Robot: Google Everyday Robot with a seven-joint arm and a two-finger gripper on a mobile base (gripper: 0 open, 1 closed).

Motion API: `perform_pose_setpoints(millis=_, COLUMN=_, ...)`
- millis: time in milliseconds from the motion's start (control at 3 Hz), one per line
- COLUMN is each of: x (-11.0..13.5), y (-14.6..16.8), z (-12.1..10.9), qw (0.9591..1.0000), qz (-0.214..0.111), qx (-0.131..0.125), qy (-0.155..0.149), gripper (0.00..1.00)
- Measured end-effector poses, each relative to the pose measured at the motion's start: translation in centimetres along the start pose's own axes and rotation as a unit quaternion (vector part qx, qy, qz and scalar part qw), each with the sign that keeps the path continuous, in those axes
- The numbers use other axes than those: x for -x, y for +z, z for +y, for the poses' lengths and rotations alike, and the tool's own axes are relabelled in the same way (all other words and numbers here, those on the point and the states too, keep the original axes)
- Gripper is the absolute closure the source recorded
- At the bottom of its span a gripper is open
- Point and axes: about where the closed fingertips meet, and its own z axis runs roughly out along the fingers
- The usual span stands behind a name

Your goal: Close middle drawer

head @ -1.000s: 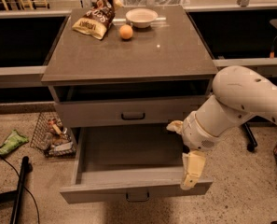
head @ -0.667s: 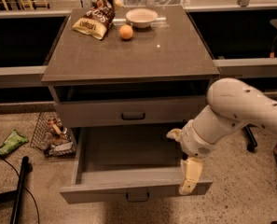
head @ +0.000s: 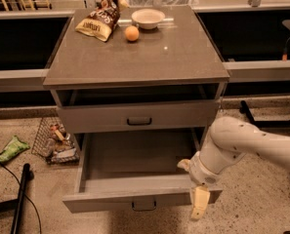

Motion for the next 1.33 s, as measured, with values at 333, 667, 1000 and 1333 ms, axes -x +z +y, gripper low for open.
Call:
perform_pose_setpoints(millis=333, x=-2.4, y=3.8, z=0.1, qw=0.9999, qz=-0.009, qx=0.007, qy=0.011, gripper=0.19)
perform_pose_setpoints(millis=667, x=-4.1, y=6.6, z=0.2, qw=0.9997, qz=-0.016, qx=0.01, qy=0.019, gripper=0.42)
perform_pose_setpoints(millis=1000, x=-5.0, y=8.9, z=0.2, qw=0.9992, qz=-0.016, qx=0.022, qy=0.029, gripper=0.66)
perform_pose_setpoints(millis=1333, x=-5.0, y=9.1, z=0.2, qw=0.9992, qz=-0.017, qx=0.023, qy=0.029, gripper=0.88)
